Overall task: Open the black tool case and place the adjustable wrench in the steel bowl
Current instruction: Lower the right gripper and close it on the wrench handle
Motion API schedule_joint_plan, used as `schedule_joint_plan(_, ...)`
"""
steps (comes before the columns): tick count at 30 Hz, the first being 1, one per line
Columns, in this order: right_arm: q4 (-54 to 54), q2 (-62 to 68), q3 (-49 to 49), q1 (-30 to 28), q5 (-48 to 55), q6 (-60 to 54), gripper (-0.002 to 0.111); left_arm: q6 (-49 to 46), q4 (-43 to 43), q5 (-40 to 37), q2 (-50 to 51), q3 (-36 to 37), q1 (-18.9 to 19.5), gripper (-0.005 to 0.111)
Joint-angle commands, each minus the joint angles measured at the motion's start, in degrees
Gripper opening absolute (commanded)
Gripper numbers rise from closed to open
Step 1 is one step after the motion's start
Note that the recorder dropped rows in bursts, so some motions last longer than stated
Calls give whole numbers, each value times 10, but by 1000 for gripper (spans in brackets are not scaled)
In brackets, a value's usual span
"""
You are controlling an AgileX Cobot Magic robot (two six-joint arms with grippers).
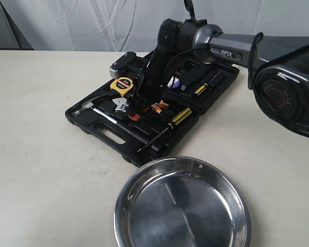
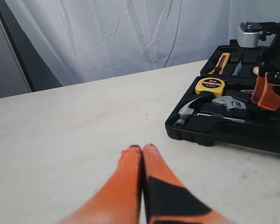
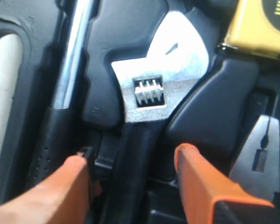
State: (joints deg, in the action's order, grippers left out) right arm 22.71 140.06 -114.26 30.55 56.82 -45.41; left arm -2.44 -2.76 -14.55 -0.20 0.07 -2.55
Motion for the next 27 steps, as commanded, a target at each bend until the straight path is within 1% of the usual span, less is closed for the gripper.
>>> schedule_joint_plan(1,-26,15,3,13,-2,7,53,2,0,9,2,-1,1,0)
schedule_joint_plan(8,-94,15,3,29,-8,57,53,2,0,9,2,-1,1,0)
schedule_joint_plan(15,-126,15,3,49,-2,82,53,2,0,9,2,-1,1,0)
schedule_joint_plan(19,-177,15,3,61,-5,121,52,2,0,9,2,-1,1,0)
schedule_joint_plan(21,-197,15,3,66,-5,135,49,2,0,9,2,-1,1,0)
schedule_joint_plan(25,-201,15,3,68,-5,136,29,2,0,9,2,-1,1,0)
schedule_joint_plan(27,-199,15,3,68,-2,136,23,2,0,9,2,-1,1,0)
